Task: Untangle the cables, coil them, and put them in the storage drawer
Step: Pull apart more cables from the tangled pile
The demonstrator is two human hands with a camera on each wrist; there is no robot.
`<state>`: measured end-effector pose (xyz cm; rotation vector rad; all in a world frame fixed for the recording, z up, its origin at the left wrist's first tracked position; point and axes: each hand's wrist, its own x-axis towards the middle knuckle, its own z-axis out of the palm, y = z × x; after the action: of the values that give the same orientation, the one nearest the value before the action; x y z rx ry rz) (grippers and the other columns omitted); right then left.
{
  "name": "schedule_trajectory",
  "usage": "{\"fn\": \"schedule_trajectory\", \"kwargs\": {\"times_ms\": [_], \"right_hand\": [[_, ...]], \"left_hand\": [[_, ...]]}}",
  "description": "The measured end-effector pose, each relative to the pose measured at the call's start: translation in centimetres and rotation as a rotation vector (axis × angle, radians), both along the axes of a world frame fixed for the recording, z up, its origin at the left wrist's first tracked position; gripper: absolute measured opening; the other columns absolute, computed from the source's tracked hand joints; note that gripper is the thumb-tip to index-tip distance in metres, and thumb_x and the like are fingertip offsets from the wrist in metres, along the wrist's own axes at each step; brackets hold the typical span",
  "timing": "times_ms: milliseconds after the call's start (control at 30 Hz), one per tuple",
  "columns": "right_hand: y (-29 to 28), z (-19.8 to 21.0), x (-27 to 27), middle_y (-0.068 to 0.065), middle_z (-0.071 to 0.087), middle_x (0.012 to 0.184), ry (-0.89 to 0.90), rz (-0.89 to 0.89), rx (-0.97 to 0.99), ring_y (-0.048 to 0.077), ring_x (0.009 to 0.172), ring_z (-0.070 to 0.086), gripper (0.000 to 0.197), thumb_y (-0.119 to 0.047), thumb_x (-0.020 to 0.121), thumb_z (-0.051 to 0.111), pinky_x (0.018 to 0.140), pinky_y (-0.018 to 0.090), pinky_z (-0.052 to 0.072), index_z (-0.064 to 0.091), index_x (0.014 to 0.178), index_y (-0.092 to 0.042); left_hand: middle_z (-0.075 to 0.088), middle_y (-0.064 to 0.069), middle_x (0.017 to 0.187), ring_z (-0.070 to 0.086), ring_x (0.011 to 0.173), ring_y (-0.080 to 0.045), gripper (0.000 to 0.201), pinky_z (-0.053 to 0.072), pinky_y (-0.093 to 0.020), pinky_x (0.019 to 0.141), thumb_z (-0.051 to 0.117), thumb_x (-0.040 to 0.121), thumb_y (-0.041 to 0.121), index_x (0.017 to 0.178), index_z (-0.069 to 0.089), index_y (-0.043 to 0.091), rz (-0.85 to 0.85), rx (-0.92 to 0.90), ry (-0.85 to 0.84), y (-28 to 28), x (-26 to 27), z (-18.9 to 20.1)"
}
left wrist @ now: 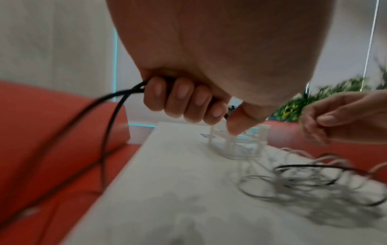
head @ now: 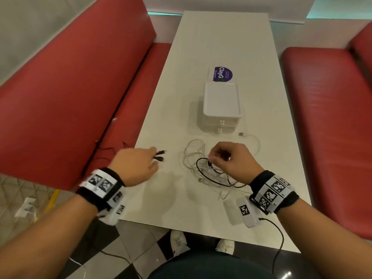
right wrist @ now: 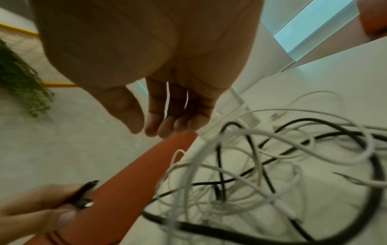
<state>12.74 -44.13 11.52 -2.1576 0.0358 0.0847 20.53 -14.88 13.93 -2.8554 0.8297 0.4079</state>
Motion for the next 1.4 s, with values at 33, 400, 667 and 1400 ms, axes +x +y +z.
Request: {"fn": "schedule_trajectory", "kwargs": {"times_ms": [33,400,667,1400], "right_hand": [[0.4,0.5,-0.2,-0.006,0.066,0.066,0.069,0.089,-0.013,0.008,0.060,0.056,0.013,-0.032,0.081,0.080,0.061,0.020,0.047,0.070,0.077,-0.024],[-6.3,-3.6,1.6,0.003,0.076,0.101,0.178,-0.240,-0.333,0.019,0.097,0.066,0.025,-0.003,0.091,0.058,0.086,0.023,0.044,0.079,0.089,-0.016],[-4.5,-6.1,3.2,0.013,0.066,0.107,0.162,-0.117,-0.542,0.034,0.098,0.062,0.025,-0.008,0.095,0.053,0.081,0.036,0.049,0.076,0.107,-0.009],[-1.0,5.5,1.2,-0.002,0.072,0.079,-0.029,0.001,-0.259,0.016,0.070,0.069,0.015,-0.008,0.081,0.066,0.070,0.030,0.057,0.074,0.090,-0.018]], "left_hand": [[0.063,-0.002,0.080,0.061,0.074,-0.030,0.019,0.041,-0.036,0.059,0.036,0.097,0.042,0.092,0.038,0.024,0.019,-0.091,0.079,-1.0,-0.9,-0.7],[0.046,0.004,0.056,0.044,0.048,-0.015,0.020,0.032,-0.036,0.050,0.030,0.107,0.036,0.101,0.039,0.020,0.058,-0.667,0.300,-5.7,-4.8,-4.0],[0.048,0.004,0.062,0.049,0.055,-0.025,0.023,0.037,-0.037,0.052,0.028,0.106,0.039,0.108,0.039,0.018,0.051,-0.539,0.210,-6.2,-4.6,-4.6],[0.062,-0.001,0.075,0.054,0.063,-0.028,0.010,0.042,-0.039,0.055,0.035,0.104,0.023,0.101,0.042,0.016,0.096,-0.569,0.084,-8.0,-2.9,-2.0]]}}
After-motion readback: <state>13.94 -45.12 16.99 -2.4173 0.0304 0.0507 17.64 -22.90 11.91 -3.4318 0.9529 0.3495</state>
